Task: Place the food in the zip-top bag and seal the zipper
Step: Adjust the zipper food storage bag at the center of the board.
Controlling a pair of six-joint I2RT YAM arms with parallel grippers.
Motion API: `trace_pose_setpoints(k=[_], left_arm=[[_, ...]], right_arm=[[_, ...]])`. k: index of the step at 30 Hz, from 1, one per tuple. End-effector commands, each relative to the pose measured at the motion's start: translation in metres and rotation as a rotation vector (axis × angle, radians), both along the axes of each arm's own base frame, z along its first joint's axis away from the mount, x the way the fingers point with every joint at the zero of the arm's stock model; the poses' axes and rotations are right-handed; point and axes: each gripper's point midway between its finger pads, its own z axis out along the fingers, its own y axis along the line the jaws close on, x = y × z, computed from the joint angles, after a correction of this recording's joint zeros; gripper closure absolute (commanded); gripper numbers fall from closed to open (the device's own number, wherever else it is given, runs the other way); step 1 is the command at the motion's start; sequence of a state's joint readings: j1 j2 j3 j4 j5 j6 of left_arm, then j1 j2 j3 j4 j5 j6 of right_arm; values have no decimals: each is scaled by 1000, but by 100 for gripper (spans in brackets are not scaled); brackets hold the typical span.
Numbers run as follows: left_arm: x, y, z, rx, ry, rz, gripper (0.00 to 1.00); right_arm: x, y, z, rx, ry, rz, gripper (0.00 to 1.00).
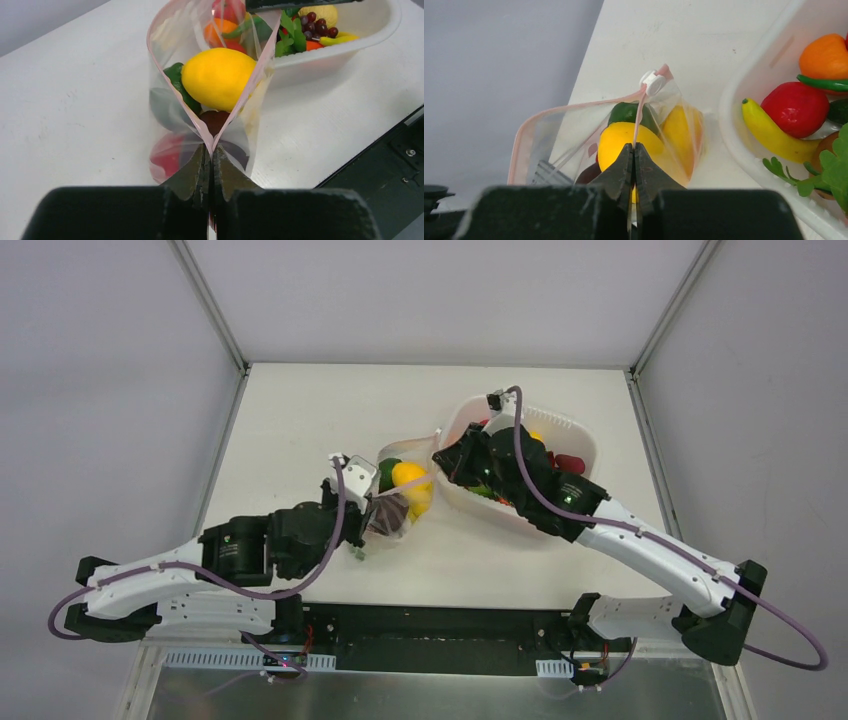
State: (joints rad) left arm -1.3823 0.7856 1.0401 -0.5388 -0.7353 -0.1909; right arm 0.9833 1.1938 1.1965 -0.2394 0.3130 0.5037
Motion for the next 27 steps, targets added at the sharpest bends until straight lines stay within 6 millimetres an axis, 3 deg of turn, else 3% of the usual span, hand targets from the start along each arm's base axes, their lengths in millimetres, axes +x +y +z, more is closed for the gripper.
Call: trace_pose_setpoints(k=[1,5,10,12,15,19,22,27], left_arm=[[-2,31,52,-38,-45,17,100],[-5,55,62,38,-37,25,100],[-5,60,65,14,-43,29,100],[-7,54,63,6,-49,-8,100],[-7,47,54,-5,-54,-22,100],[-9,38,38,4,-42,-54,100],[-5,37,29,13,-27,-47,100],[-7,36,30,1,4,-89,100]], right_arm=[[-11,-17,63,109,-159,38,100],[-29,-21,77,143,-200,123,100],[-49,-24,73,140,-176,203,97],[-48,-30,66,115,-161,184,93],[-46,-36,57,90,-154,155,76],[-47,-39,53,63,-176,172,62],[-48,-43,55,21,-230,204,60],[-24,-71,43,-110,-323,161,56]])
